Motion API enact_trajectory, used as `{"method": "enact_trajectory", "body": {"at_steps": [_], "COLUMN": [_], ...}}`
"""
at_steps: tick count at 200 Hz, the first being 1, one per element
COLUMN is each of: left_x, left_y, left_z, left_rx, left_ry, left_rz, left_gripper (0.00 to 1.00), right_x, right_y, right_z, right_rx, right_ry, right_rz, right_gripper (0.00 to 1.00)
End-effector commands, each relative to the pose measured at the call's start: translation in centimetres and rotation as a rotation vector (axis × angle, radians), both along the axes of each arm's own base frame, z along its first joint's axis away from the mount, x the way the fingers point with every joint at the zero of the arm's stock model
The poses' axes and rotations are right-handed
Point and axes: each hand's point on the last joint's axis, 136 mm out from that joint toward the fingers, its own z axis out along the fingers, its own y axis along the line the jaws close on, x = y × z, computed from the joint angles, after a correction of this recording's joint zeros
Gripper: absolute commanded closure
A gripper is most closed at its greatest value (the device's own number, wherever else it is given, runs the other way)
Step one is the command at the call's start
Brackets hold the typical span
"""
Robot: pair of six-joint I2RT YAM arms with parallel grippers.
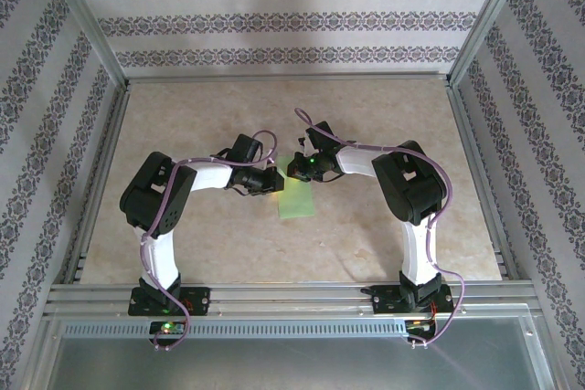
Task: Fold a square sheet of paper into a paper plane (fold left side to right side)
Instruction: Hold the square sheet of paper at the center of the table.
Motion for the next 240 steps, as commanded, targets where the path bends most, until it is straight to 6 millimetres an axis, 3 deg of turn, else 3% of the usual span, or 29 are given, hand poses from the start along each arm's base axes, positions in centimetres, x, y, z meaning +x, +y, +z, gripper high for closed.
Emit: {"method": "enact_trajectory", "body": {"at_steps": [1, 46, 66, 84, 126, 168, 209, 240], "left_x": [-1.0, -1.9, -2.1, -1.9, -1.6, -1.6, -1.7, -0.9], "left_y": [0.1, 0.9, 1.1, 1.2, 0.6, -0.1, -0.3, -1.1], "left_z": [-2.0, -2.9, -3.1, -3.1, -2.8, -2.7, -2.6, -1.0], "left_rx": [0.059, 0.141, 0.177, 0.198, 0.193, 0.186, 0.183, 0.137], "left_ry": [0.032, 0.062, 0.069, 0.069, 0.074, 0.078, 0.081, 0.056], "left_rz": [-0.001, 0.008, 0.013, 0.026, 0.052, 0.065, 0.057, 0.067], "left_gripper": [0.87, 0.88, 0.88, 0.88, 0.89, 0.89, 0.89, 0.88], "right_x": [-1.1, 1.0, 0.9, -0.1, -4.8, -7.7, -7.7, -8.2], "right_y": [-0.4, 0.7, 0.2, -0.6, -2.1, -1.8, -1.8, -2.6], "right_z": [-1.5, 4.4, 6.3, 6.9, 4.8, 1.7, 0.1, -1.5], "right_rx": [-0.054, 0.022, 0.025, 0.02, -0.001, -0.025, -0.055, -0.112], "right_ry": [0.043, -0.058, -0.089, -0.093, -0.013, 0.062, 0.09, 0.127], "right_rz": [0.007, 0.003, 0.0, -0.007, 0.016, 0.053, 0.064, 0.072], "right_gripper": [0.99, 0.79, 0.72, 0.72, 1.0, 1.0, 1.0, 1.0]}}
